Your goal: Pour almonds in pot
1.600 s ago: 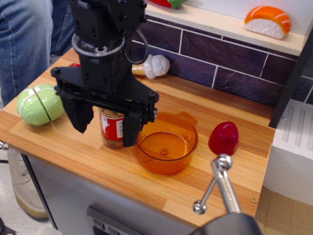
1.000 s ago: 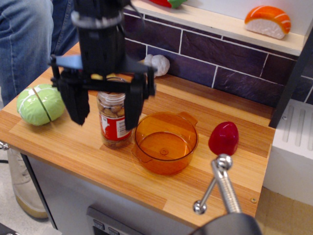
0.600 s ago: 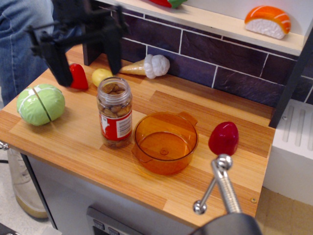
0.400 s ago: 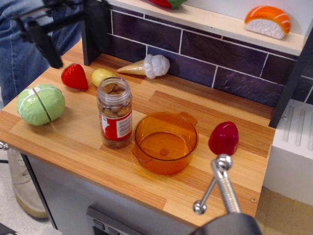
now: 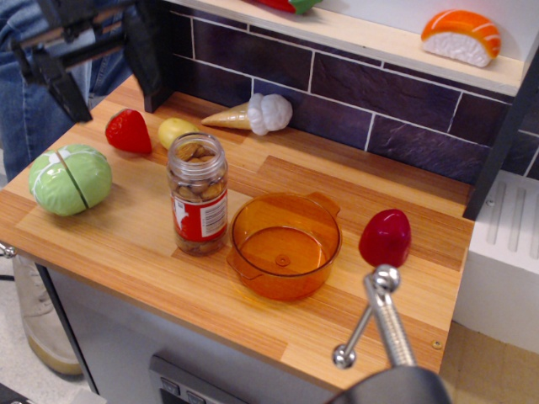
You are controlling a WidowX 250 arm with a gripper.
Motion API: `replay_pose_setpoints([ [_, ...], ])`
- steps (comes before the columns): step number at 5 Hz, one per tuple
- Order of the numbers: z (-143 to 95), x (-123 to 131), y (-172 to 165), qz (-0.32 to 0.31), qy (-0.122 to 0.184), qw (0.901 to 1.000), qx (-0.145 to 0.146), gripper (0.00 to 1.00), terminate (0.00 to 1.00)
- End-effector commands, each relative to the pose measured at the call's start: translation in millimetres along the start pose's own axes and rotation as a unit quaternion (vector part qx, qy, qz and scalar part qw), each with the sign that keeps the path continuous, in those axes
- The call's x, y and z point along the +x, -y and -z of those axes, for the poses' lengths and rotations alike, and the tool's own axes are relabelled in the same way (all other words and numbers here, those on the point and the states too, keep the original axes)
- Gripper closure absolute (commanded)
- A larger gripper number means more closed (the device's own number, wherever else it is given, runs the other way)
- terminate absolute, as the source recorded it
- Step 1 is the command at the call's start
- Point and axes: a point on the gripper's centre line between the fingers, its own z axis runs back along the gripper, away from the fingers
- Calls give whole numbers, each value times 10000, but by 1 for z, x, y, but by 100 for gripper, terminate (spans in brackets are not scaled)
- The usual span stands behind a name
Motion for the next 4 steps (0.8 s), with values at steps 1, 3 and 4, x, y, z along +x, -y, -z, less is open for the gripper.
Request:
replay_pose_setpoints([
  [1, 15, 17, 6, -319, 180, 9993, 82, 0, 0],
  [3, 48, 11, 18, -488, 49, 9984, 280, 0, 0],
  [4, 63, 6, 19, -500, 23, 9979, 414, 0, 0],
])
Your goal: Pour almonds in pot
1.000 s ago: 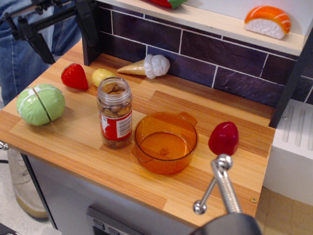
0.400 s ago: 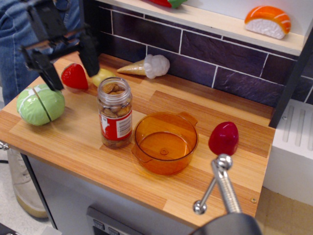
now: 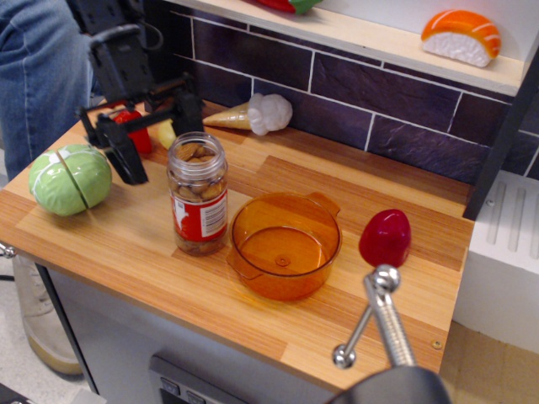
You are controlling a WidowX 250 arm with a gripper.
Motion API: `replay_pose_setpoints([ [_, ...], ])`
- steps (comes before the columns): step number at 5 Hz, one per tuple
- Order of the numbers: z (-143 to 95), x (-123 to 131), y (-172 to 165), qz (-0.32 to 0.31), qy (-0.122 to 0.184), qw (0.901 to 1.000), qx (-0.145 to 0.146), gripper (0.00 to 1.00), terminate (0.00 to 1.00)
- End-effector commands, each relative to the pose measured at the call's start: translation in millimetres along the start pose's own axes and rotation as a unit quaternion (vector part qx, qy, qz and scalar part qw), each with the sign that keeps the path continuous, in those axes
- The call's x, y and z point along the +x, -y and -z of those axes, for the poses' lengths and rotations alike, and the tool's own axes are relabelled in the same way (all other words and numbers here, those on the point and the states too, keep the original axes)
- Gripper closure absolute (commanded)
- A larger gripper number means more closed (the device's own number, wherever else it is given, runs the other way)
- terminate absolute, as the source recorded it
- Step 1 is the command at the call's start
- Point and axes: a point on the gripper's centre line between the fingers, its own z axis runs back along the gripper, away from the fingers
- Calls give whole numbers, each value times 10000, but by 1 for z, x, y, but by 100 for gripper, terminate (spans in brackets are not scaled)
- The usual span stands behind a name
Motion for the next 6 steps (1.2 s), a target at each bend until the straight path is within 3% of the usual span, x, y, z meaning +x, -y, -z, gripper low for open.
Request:
replay_pose_setpoints([
  [1, 18, -10, -2, -3, -2, 10000, 58, 0, 0],
  [3, 34, -26, -2, -185, -248, 9993, 198, 0, 0],
  [4, 31, -31, -3, -112, -173, 9998, -14, 0, 0],
  [5, 19, -29, 2, -251, 39, 9991, -338, 100, 0],
  [6, 5, -38, 13, -102, 612, 9947, -826, 100, 0],
])
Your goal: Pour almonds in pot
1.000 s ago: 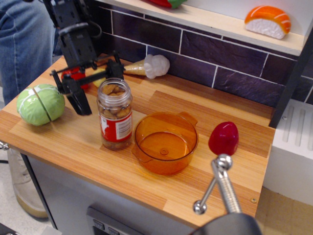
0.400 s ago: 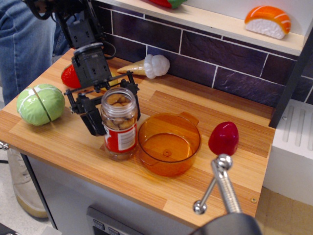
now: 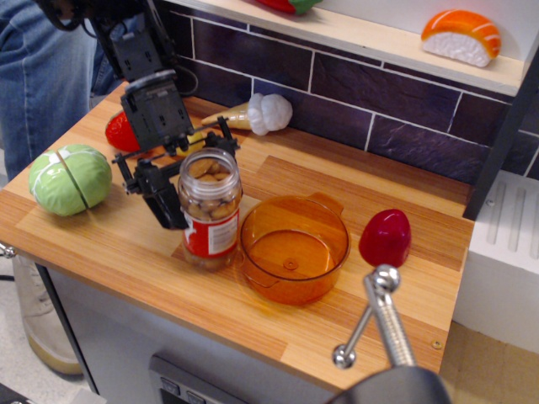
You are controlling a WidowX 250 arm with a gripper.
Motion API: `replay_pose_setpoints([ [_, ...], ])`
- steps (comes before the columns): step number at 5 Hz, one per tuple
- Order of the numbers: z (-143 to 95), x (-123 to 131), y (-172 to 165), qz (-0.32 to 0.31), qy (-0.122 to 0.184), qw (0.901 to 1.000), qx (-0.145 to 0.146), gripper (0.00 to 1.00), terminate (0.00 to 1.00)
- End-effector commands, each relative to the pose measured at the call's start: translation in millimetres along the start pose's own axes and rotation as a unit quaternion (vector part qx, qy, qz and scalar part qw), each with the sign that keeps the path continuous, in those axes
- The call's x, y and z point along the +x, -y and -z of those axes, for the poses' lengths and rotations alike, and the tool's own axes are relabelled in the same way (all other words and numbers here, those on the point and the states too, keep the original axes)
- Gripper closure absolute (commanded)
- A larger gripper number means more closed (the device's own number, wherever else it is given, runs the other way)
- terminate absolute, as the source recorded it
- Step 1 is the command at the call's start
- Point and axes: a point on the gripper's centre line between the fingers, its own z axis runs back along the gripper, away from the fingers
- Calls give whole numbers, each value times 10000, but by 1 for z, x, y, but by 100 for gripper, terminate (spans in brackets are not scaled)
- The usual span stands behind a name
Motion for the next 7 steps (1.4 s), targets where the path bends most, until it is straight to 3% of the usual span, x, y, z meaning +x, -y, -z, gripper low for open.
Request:
replay_pose_setpoints([
  [1, -42, -26, 20, 318, 1326, 9818, -1320, 100, 0],
  [2, -42, -39, 32, 625, 2055, 9630, -1629, 100, 0],
  [3, -39, -49, 43, 1039, 2813, 9380, -1739, 100, 0],
  [4, -36, -51, 49, 1308, 3404, 9154, -1704, 100, 0],
  [5, -38, -54, 55, 1573, 4069, 8844, -1659, 100, 0],
  [7, -43, -53, 77, 1954, 4799, 8314, -2004, 100, 0],
])
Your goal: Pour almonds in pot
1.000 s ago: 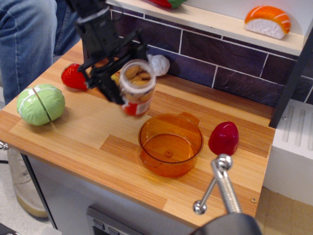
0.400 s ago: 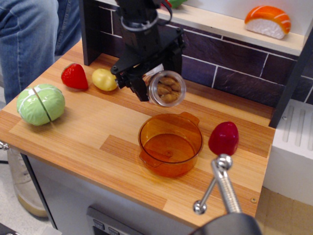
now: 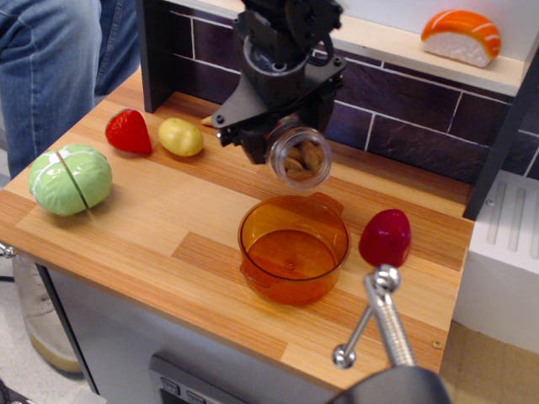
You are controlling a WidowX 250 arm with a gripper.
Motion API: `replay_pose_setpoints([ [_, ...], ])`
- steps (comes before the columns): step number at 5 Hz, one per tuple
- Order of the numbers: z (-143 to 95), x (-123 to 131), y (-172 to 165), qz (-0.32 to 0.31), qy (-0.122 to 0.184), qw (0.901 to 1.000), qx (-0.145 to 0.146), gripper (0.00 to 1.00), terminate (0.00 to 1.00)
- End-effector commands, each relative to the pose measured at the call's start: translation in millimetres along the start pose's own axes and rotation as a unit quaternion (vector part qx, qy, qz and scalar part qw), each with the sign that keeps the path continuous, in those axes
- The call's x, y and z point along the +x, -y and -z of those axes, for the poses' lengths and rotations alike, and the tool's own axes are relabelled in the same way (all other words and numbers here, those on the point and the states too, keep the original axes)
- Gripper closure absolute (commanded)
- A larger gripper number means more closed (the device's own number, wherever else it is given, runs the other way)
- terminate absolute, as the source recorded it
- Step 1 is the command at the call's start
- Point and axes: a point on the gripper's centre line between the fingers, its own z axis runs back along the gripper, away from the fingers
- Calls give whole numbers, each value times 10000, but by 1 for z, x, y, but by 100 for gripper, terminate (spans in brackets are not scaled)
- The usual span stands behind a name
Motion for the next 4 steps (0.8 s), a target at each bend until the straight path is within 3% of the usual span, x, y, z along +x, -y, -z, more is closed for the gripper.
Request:
replay_pose_setpoints([
  [1, -8, 11, 16, 254, 711, 9955, -572, 100, 0],
  [3, -14, -2, 15, 716, 1217, 9856, -929, 100, 0],
  [4, -18, -4, 9, 1089, 1477, 9760, -1175, 100, 0],
])
